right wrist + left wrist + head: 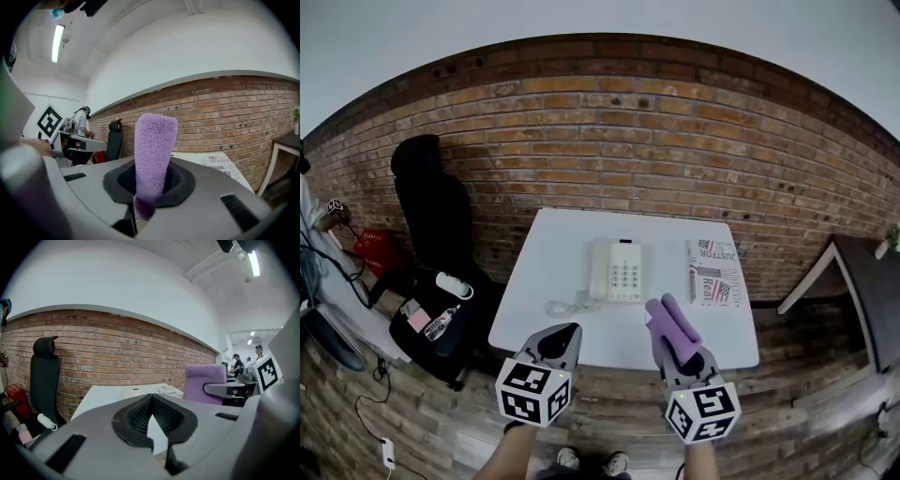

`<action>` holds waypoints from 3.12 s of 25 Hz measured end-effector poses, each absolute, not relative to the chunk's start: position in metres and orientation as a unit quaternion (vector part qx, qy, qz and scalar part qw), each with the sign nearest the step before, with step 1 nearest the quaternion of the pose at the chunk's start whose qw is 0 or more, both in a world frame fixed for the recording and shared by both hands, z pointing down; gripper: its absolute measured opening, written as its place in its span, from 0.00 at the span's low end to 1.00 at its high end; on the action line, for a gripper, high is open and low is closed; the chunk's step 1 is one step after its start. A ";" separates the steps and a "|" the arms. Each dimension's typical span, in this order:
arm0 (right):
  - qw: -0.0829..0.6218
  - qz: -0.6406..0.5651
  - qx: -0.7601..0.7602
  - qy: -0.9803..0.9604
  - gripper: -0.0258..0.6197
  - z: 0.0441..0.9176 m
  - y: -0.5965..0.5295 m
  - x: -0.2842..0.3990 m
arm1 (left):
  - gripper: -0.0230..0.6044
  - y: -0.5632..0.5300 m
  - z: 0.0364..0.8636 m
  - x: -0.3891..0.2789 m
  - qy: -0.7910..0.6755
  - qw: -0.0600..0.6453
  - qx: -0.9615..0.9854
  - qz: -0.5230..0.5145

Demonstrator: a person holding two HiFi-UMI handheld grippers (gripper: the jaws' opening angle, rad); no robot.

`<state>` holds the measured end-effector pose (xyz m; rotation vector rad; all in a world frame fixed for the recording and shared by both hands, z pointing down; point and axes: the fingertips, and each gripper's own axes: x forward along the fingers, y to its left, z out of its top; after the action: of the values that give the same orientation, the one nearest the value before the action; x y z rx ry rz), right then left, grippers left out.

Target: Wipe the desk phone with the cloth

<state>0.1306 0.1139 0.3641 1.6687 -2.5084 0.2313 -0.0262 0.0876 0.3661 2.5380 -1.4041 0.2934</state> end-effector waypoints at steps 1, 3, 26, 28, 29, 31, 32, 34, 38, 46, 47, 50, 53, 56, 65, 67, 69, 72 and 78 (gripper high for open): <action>0.060 0.077 0.549 -0.830 0.11 0.366 0.113 0.134 | 0.04 0.087 0.367 -0.022 -0.479 0.114 0.864 0.101; 0.059 0.080 0.543 -0.834 0.11 0.369 0.109 0.139 | 0.04 0.085 0.370 -0.015 -0.482 0.117 0.863 0.101; 0.086 0.073 0.508 -0.854 0.11 0.394 0.001 0.147 | 0.04 -0.009 0.394 0.001 -0.498 0.130 0.850 0.109; 0.090 0.076 0.511 -0.851 0.11 0.398 -0.018 0.145 | 0.04 -0.028 0.398 -0.001 -0.493 0.133 0.852 0.112; 0.093 0.078 0.513 -0.850 0.11 0.400 -0.028 0.144 | 0.04 -0.038 0.399 -0.001 -0.489 0.134 0.854 0.115; 0.099 0.082 0.517 -0.846 0.11 0.404 -0.050 0.140 | 0.04 -0.059 0.402 -0.005 -0.482 0.134 0.857 0.121; 0.102 0.084 0.519 -0.845 0.11 0.405 -0.061 0.138 | 0.04 -0.070 0.404 -0.008 -0.481 0.134 0.858 0.124; 0.107 0.085 0.522 -0.842 0.11 0.407 -0.082 0.133 | 0.04 -0.093 0.407 -0.017 -0.480 0.137 0.857 0.128; 0.123 0.088 0.531 -0.834 0.11 0.411 -0.121 0.124 | 0.04 -0.135 0.416 -0.033 -0.474 0.149 0.858 0.132; 0.158 0.087 0.540 -0.822 0.11 0.415 -0.174 0.107 | 0.04 -0.192 0.420 -0.043 -0.446 0.163 0.871 0.124; 0.165 0.083 0.540 -0.821 0.11 0.414 -0.179 0.106 | 0.04 -0.196 0.421 -0.042 -0.442 0.164 0.873 0.123; 0.190 0.072 0.537 -0.819 0.11 0.418 -0.194 0.107 | 0.04 -0.204 0.423 -0.038 -0.432 0.168 0.878 0.122; 0.216 0.067 0.532 -0.816 0.11 0.427 -0.209 0.110 | 0.04 -0.207 0.427 -0.037 -0.425 0.172 0.880 0.123; 0.253 0.052 0.518 -0.816 0.11 0.436 -0.226 0.111 | 0.04 -0.210 0.430 -0.038 -0.427 0.176 0.878 0.125; 0.391 -0.019 0.454 -0.801 0.11 0.473 -0.264 0.116 | 0.04 -0.219 0.444 -0.032 -0.456 0.188 0.860 0.135; 0.403 -0.029 0.457 -0.792 0.11 0.473 -0.272 0.121 | 0.04 -0.220 0.448 -0.029 -0.463 0.191 0.854 0.137; 0.411 -0.039 0.457 -0.788 0.11 0.471 -0.279 0.125 | 0.04 -0.219 0.449 -0.026 -0.471 0.196 0.849 0.137; 0.424 -0.047 0.431 -0.795 0.11 0.477 -0.284 0.119 | 0.04 -0.215 0.451 -0.024 -0.486 0.197 0.840 0.136; 0.466 -0.049 0.336 -0.817 0.11 0.510 -0.267 0.094 | 0.04 -0.205 0.452 -0.024 -0.510 0.198 0.826 0.138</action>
<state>0.0943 -0.2665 0.5098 0.8251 -2.0068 -0.1196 -0.0240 -0.2052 0.4524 2.3100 -1.4265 0.3864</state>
